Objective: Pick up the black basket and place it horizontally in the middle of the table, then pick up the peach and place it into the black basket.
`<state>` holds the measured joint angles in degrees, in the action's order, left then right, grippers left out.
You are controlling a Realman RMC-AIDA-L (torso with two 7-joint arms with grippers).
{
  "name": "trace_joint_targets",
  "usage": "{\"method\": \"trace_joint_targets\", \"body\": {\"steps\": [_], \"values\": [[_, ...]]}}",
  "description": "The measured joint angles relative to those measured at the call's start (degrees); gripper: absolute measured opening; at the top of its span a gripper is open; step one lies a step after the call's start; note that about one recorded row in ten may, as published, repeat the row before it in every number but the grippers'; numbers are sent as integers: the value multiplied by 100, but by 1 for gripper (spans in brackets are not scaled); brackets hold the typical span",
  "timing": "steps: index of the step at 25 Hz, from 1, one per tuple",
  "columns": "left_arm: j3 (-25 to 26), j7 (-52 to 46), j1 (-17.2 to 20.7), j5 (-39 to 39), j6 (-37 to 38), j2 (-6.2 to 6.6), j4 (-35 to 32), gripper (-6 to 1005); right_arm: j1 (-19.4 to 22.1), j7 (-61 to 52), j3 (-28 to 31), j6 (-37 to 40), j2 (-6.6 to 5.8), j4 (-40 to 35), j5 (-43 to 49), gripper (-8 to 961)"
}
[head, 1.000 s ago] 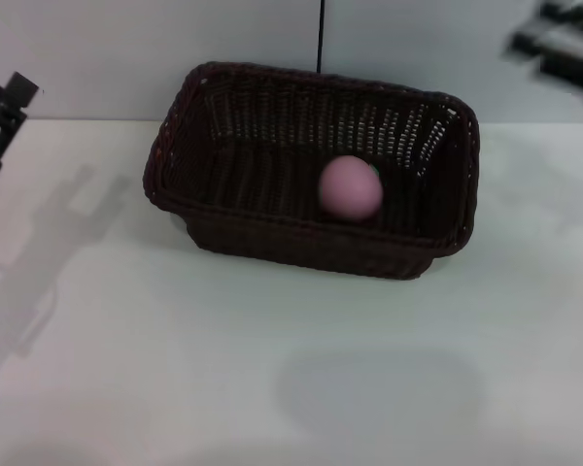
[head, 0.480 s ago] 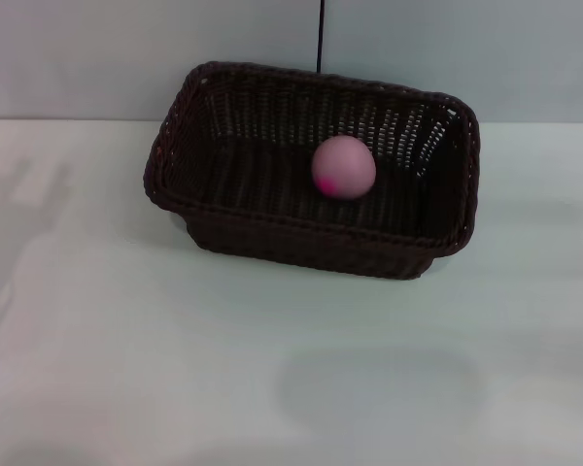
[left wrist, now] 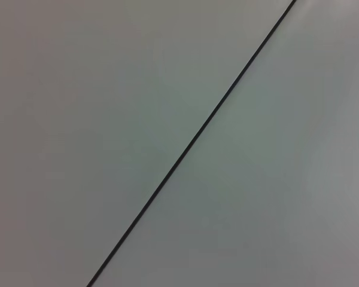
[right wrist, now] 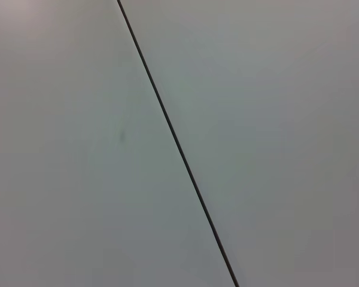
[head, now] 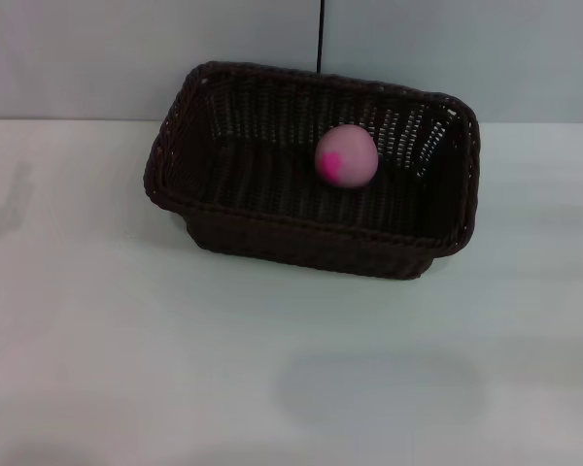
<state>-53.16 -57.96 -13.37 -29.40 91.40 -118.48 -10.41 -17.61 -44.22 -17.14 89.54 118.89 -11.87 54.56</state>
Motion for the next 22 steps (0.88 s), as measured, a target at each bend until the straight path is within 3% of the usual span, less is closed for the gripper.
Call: {"method": "trace_joint_targets", "body": {"steps": [22], "values": [[25, 4, -194, 2, -5, -8, 144, 709, -117, 10, 10, -96, 3, 10, -7, 743]]}}
